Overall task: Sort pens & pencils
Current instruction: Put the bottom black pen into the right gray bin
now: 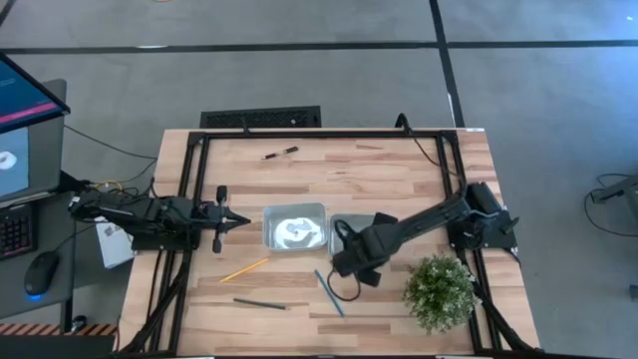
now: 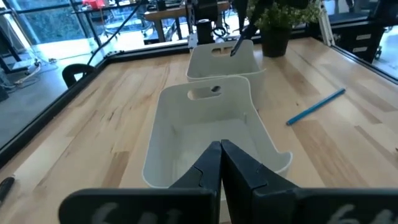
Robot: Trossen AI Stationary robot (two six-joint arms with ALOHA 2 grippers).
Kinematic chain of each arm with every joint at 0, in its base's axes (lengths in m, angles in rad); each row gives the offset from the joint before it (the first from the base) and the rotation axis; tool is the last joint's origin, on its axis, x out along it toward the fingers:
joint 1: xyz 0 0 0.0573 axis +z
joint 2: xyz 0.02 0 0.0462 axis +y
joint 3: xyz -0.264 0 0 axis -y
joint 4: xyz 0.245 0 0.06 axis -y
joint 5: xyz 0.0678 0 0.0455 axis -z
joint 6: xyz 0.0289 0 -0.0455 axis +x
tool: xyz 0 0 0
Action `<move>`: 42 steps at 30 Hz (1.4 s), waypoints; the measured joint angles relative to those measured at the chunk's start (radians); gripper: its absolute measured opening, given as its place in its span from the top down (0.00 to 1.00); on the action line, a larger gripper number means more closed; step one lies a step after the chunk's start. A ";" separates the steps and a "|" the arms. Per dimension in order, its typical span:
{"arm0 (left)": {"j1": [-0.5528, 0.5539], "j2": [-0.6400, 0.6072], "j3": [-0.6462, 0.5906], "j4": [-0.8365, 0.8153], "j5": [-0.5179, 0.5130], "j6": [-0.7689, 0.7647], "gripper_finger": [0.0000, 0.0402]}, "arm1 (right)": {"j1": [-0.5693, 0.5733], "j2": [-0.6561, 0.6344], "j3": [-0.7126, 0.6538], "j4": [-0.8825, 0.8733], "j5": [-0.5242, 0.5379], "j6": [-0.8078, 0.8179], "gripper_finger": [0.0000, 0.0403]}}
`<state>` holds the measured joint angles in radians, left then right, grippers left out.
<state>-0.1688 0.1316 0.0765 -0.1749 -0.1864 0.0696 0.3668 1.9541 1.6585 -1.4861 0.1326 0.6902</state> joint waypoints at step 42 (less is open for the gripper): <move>0.000 0.000 0.000 0.000 0.000 -0.007 1.00 | -0.052 0.032 -0.228 0.274 -0.027 0.005 0.80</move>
<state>-0.1688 0.1314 0.0765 -0.1749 -0.1864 0.0624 0.3145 1.9858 1.4303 -1.2125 0.1055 0.6953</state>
